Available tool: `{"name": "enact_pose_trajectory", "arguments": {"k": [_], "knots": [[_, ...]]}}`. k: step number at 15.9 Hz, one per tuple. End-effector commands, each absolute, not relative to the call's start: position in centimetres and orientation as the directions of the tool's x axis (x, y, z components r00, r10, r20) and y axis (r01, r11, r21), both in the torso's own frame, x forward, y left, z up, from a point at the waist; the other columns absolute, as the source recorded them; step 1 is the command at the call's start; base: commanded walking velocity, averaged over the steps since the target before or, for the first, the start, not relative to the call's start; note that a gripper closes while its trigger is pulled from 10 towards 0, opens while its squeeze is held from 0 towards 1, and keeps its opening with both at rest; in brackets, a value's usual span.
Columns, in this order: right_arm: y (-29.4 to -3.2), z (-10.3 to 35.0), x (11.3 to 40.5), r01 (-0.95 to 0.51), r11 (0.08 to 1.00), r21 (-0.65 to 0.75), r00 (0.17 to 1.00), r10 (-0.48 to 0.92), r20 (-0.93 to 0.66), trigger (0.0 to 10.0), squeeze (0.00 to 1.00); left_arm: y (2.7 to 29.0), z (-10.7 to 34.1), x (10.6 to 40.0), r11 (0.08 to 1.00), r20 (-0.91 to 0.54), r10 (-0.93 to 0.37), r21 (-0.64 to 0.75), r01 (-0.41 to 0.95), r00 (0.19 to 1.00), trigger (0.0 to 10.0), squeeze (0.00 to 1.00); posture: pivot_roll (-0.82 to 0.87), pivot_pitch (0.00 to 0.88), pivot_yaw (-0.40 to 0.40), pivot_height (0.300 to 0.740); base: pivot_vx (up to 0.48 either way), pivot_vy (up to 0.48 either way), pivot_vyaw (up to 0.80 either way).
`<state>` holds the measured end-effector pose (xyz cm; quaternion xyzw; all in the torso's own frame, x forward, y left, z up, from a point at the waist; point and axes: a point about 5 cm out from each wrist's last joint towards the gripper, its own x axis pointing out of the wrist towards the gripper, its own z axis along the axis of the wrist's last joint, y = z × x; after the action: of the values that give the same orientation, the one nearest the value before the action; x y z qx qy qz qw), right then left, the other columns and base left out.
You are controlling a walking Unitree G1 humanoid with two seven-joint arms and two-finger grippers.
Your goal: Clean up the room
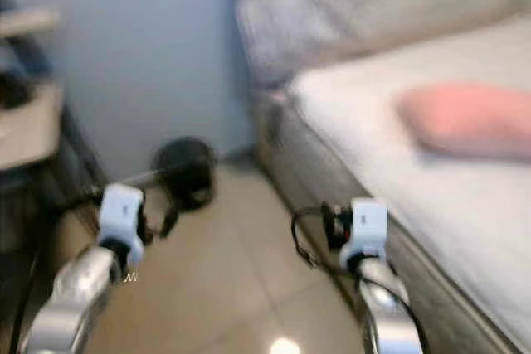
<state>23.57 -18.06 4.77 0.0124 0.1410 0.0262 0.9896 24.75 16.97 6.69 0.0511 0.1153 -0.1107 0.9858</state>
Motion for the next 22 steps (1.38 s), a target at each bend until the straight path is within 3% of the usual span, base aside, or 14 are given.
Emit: {"name": "enact_pose_trajectory", "arguments": {"k": [1, 5, 7, 11, 13, 16, 18, 22], "knots": [[-17.7, 5.1, 23.7, -0.060, 0.997, 0.037, 0.962, 0.068, -0.265, 10.0, 0.00, 17.2, 6.4, 24.7, 0.974, -0.252, -0.196, 0.062, 0.218, 0.948, 10.0, 0.00, -0.07, 0.000, 0.016, 0.740, 0.000, 0.000, -0.78], [-17.8, 5.5, 23.5, -0.089, 0.996, 0.008, 0.962, 0.089, -0.257, 10.0, 0.00, 17.9, 7.1, 24.9, 0.996, -0.162, -0.079, 0.029, 0.085, 0.984, 10.0, 0.00, -0.06, 0.000, -0.002, 0.740, 0.000, 0.000, -0.78], [-19.1, 5.8, 23.7, -0.115, 0.992, -0.043, 0.963, 0.101, -0.250, 10.0, 0.00, 18.3, 6.8, 24.5, 0.991, -0.184, -0.105, 0.066, 0.119, 0.977, 10.0, 0.00, -0.05, 0.000, -0.009, 0.740, 0.000, 0.000, -0.78], [-22.1, 6.7, 25.1, -0.024, 0.997, -0.068, 0.977, 0.010, -0.213, 10.0, 0.00, 19.2, 6.7, 23.6, 0.987, -0.234, -0.137, 0.045, 0.151, 0.962, 10.0, 0.00, -0.04, 0.000, -0.011, 0.740, 0.000, 0.000, -0.78], [-21.9, 6.6, 25.1, -0.019, 0.999, -0.040, 0.976, 0.010, -0.216, 10.0, 0.00, 19.6, 6.8, 23.7, 0.983, -0.244, -0.153, 0.067, 0.173, 0.958, 10.0, 0.00, -0.03, 0.000, -0.009, 0.740, 0.000, 0.000, -0.78], [-20.7, 6.0, 24.6, -0.036, 0.999, -0.012, 0.973, 0.032, -0.228, 10.0, 0.00, 19.6, 7.1, 24.1, 0.987, -0.234, -0.158, -0.029, 0.156, 0.959, 10.0, 0.00, -0.04, 0.000, 0.003, 0.740, 0.000, 0.000, -0.78], [-19.7, 6.0, 24.3, -0.064, 0.998, 0.002, 0.971, 0.063, -0.231, 10.0, 0.00, 19.2, 7.4, 24.4, 0.984, -0.204, -0.170, 0.016, 0.177, 0.964, 10.0, 0.00, -0.05, 0.000, 0.002, 0.740, 0.000, 0.000, -0.78], [-20.4, 5.9, 23.9, -0.047, 0.999, -0.010, 0.971, 0.043, -0.237, 10.0, 0.00, 18.8, 7.3, 24.5, 0.985, -0.209, -0.174, -0.027, 0.172, 0.962, 10.0, 0.00, -0.06, 0.000, 0.002, 0.740, 0.000, 0.000, -0.78]]}}
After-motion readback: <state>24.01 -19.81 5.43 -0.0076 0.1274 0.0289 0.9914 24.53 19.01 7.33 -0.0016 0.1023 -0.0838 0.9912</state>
